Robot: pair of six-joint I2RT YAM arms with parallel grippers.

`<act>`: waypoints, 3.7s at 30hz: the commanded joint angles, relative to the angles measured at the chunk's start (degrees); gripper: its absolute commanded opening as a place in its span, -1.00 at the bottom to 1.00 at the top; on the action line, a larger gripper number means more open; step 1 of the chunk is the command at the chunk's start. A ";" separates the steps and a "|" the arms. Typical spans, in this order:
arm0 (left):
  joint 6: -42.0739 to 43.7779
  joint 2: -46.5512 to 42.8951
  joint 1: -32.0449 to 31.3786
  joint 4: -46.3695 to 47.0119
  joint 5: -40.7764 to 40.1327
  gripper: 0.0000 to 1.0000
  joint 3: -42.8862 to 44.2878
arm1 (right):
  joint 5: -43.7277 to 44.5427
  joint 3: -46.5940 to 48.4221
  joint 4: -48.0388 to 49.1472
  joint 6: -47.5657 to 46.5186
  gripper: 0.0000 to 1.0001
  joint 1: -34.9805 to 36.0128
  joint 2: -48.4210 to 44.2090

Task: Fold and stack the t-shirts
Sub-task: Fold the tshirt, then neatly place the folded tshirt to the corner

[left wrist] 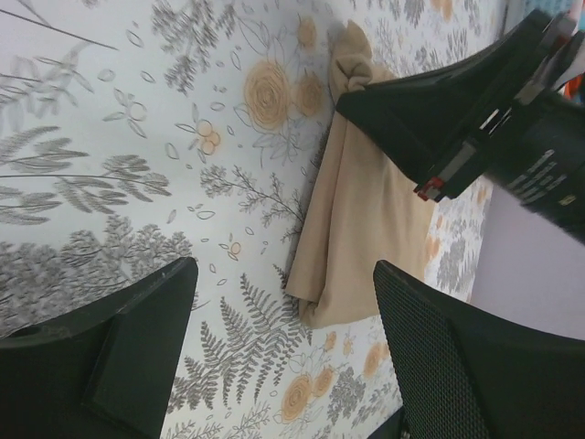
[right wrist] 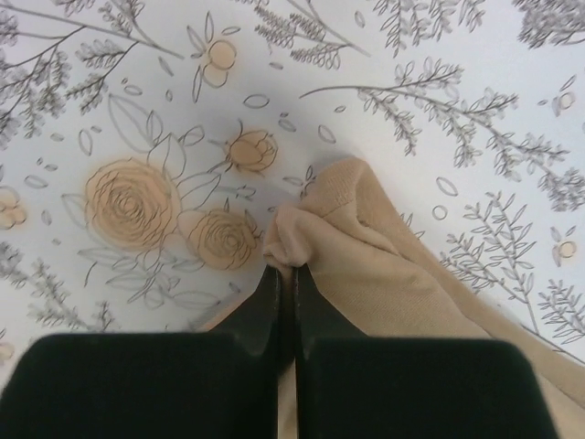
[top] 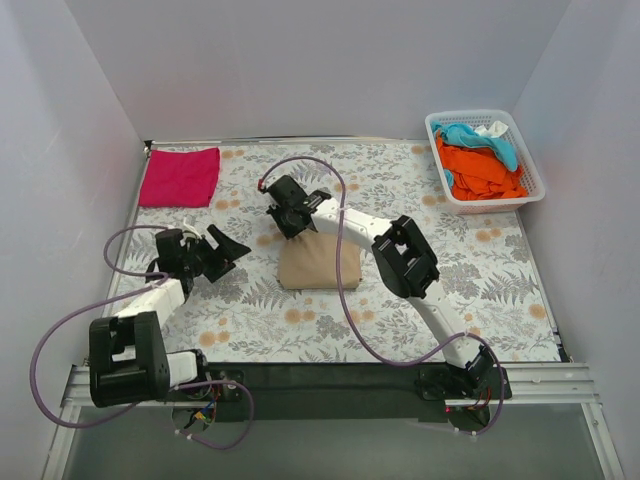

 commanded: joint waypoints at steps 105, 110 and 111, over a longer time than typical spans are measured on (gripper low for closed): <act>38.83 62.87 -8.80 -31.80 -43.05 -1.00 102.03 | -10.50 -15.96 0.76 -3.68 0.97 -26.31 -29.10; 39.18 62.69 -6.69 -31.09 -43.58 -1.00 103.71 | -10.59 -16.67 0.84 -3.76 0.97 -26.31 -29.36; 39.53 62.43 -6.69 -30.92 -43.32 -1.00 103.62 | -10.50 -16.75 0.84 -3.76 0.97 -26.31 -29.53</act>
